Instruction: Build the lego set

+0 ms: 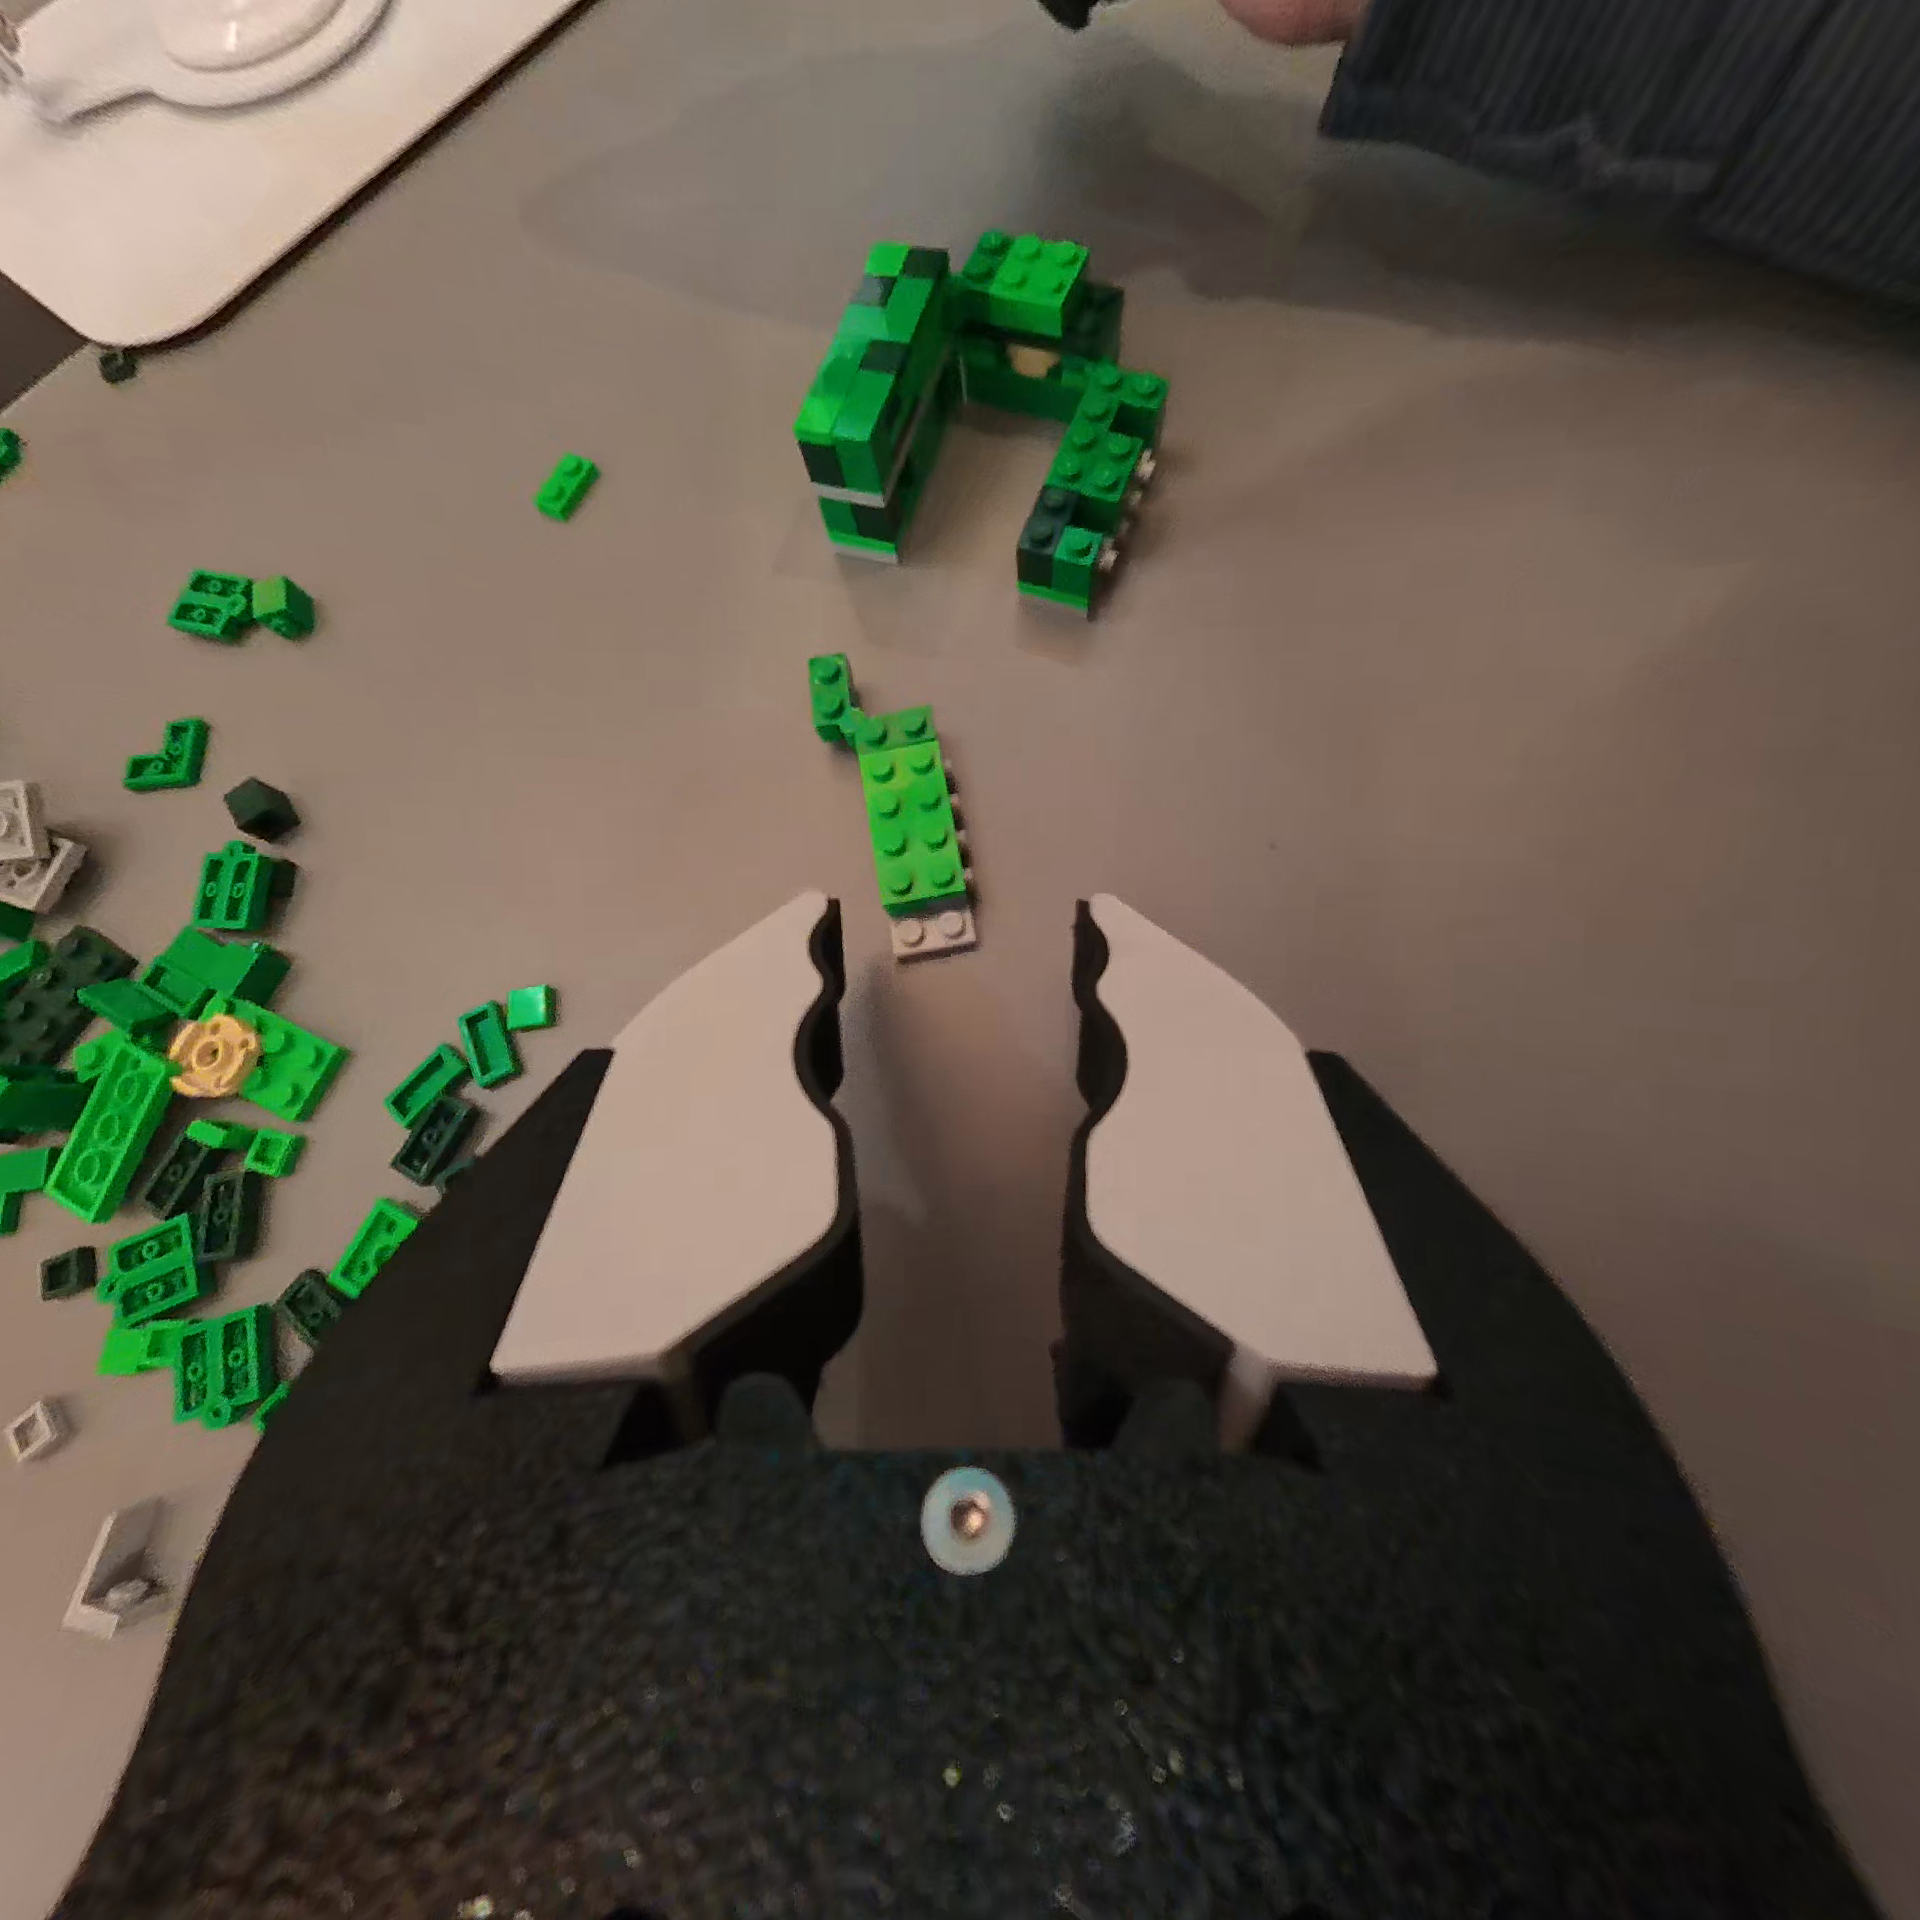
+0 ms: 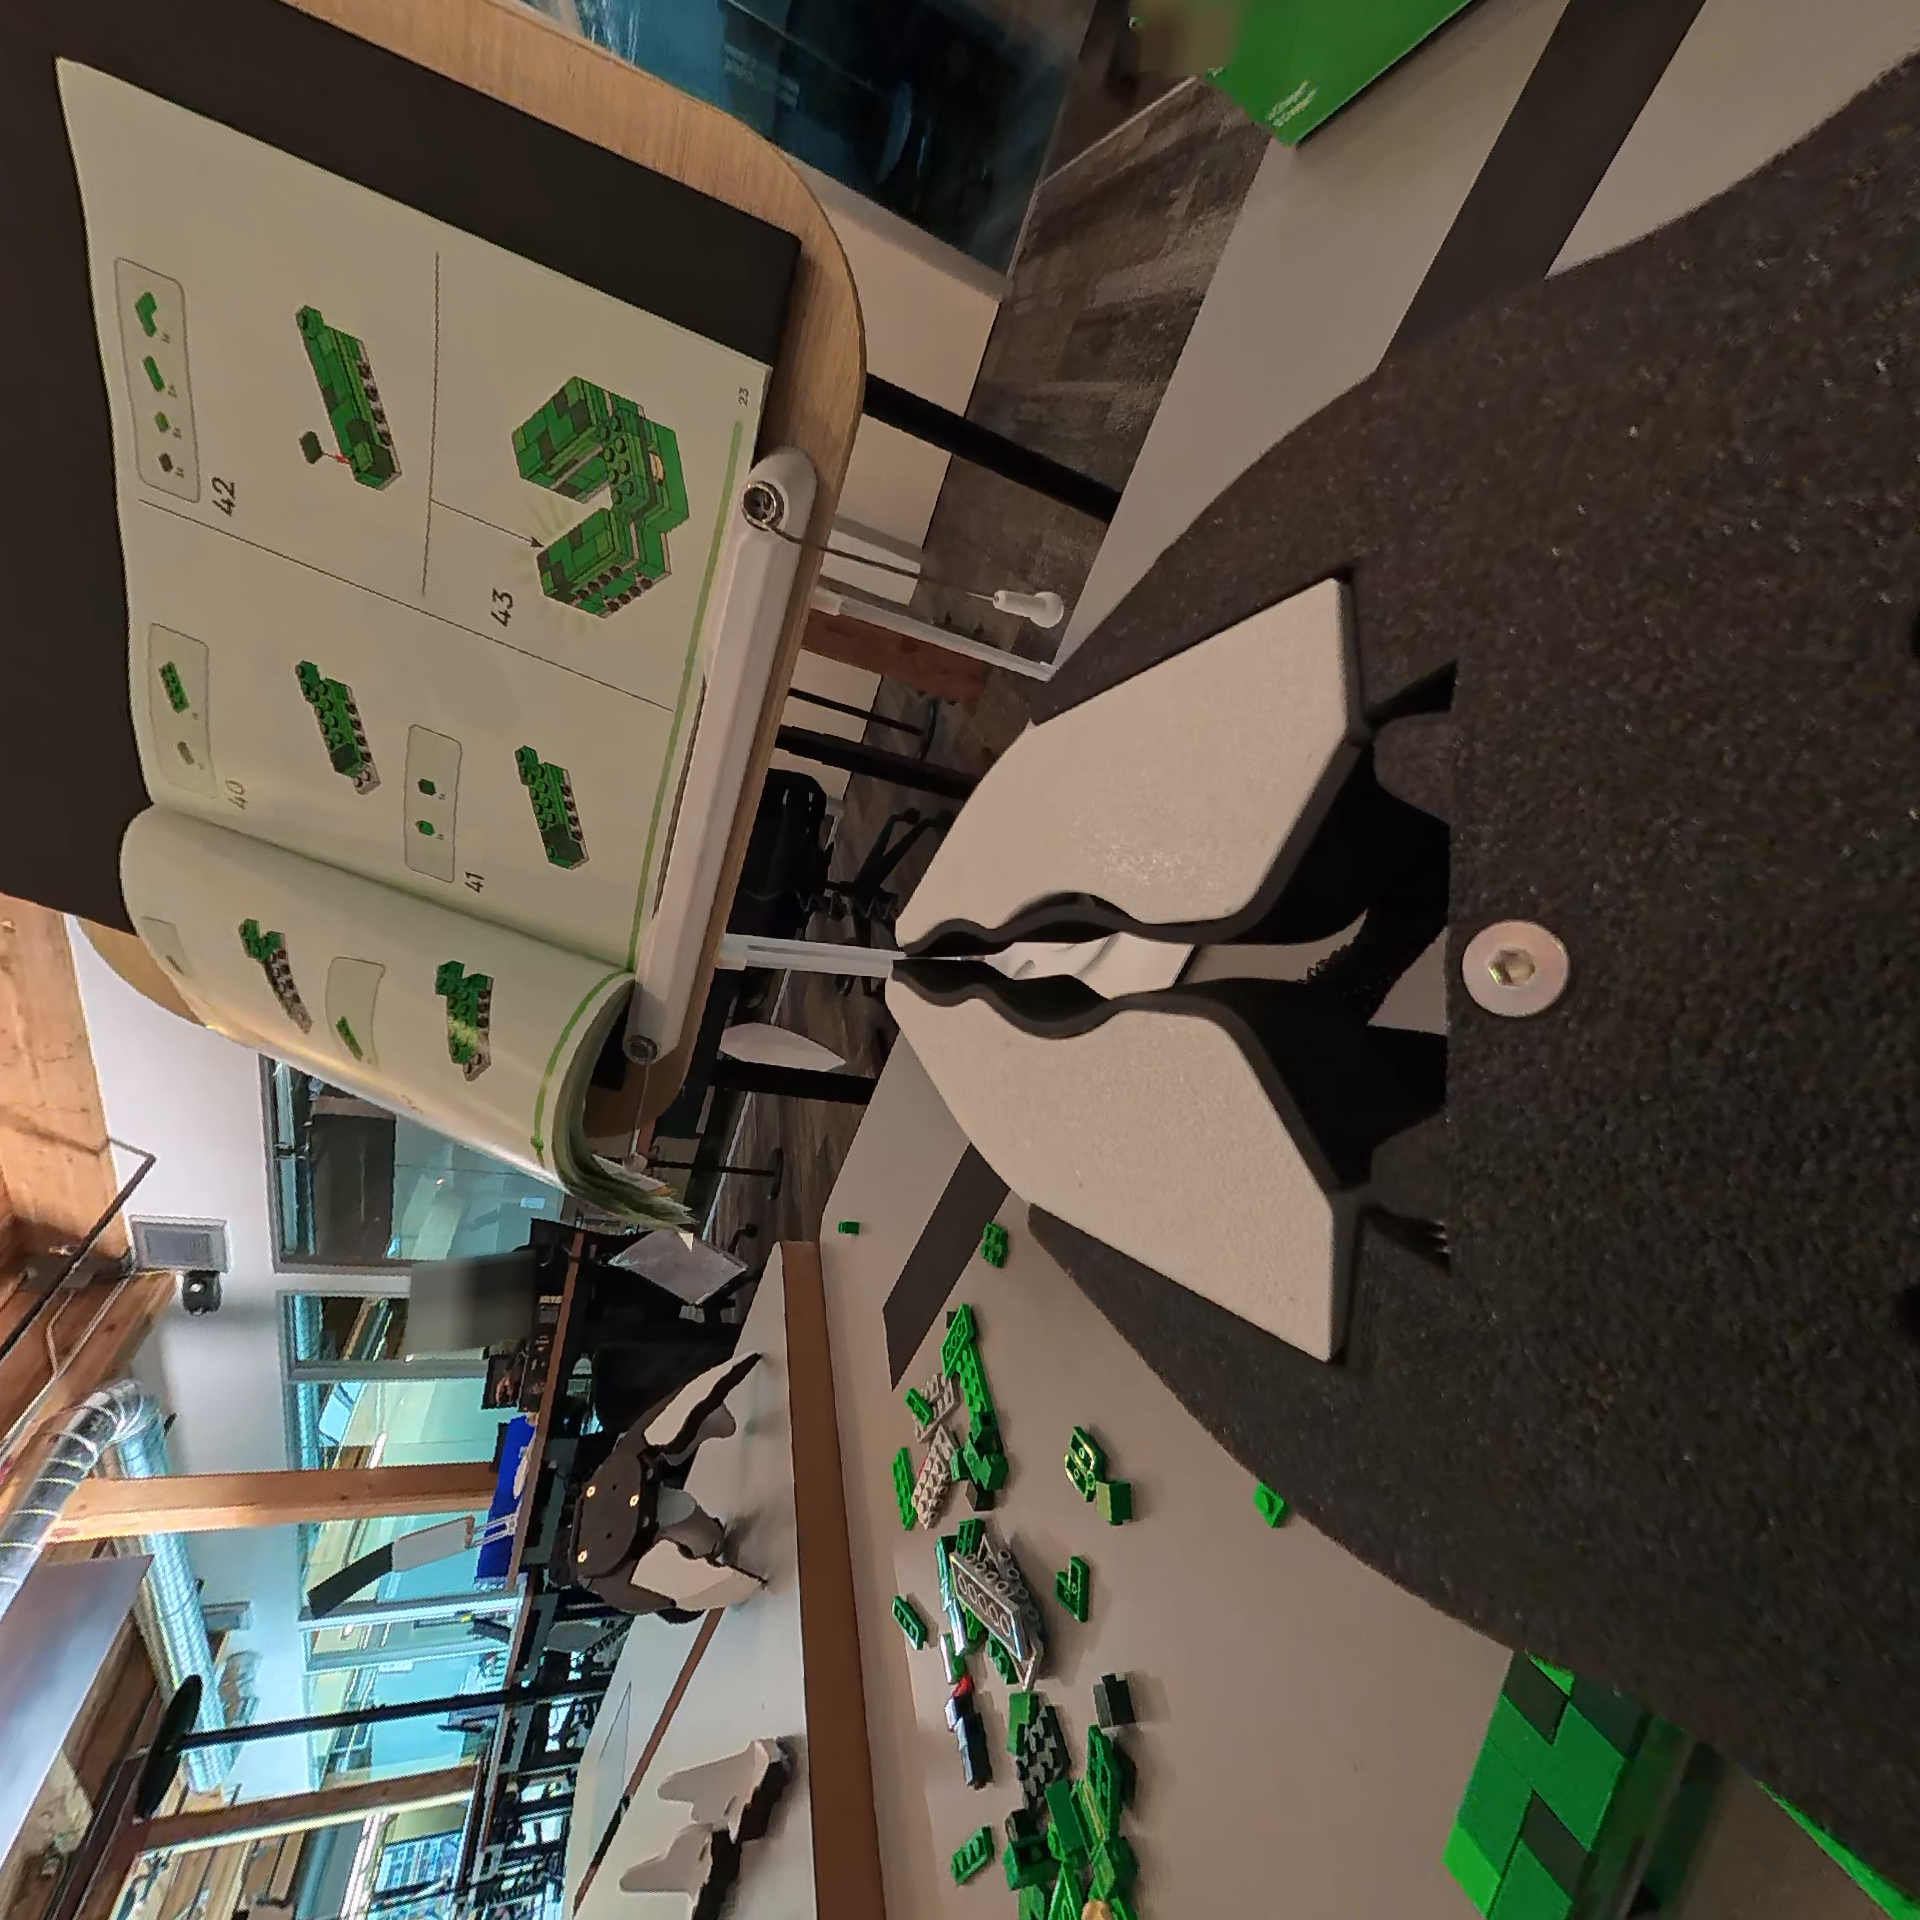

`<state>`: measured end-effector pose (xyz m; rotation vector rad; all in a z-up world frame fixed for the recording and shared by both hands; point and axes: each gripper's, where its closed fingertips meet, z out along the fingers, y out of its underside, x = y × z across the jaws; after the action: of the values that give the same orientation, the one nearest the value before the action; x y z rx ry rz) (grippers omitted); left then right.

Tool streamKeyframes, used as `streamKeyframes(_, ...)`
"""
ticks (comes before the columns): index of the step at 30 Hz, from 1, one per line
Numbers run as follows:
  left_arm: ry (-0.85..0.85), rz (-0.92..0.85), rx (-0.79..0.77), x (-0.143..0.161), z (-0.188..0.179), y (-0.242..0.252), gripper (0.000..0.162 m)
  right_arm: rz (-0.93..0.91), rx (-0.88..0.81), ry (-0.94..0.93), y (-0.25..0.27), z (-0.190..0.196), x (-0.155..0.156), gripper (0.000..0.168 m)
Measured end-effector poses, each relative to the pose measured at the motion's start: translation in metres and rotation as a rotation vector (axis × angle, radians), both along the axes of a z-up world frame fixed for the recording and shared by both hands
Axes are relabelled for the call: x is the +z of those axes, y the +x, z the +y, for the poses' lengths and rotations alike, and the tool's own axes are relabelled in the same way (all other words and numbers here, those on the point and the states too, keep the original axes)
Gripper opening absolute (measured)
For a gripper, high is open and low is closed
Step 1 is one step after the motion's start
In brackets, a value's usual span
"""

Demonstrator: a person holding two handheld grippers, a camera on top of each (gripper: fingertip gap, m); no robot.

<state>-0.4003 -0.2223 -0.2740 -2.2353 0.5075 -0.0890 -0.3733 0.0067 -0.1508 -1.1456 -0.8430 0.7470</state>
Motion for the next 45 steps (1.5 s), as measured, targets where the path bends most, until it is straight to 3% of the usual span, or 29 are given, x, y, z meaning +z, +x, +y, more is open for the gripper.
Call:
streamKeyframes(9, -0.044, -0.006, 0.101, -0.010, 0.011, -0.010, 0.017, 0.003, 0.014, -0.023, -0.001, 0.000, -0.001, 0.000)
streamKeyframes(14, 0.003, -0.363, 0.201, 0.006, 0.018, -0.012, 0.016, 0.007, 0.017, -0.024, -0.002, -0.001, -0.001, 0.000)
streamKeyframes(16, 0.021, -0.398, 0.216, 0.010, 0.018, -0.016, 0.016, 0.009, 0.019, -0.025, -0.002, -0.001, -0.001, 0.000)
streamKeyframes(25, 0.000, -0.166, 0.125, 0.002, 0.017, -0.010, 0.016, -0.011, 0.028, -0.011, -0.006, -0.005, -0.003, 0.000)
streamKeyframes(45, -0.001, -0.052, 0.105, 0.001, 0.015, -0.011, 0.016, 0.002, 0.031, -0.024, -0.005, -0.004, -0.002, 0.000)
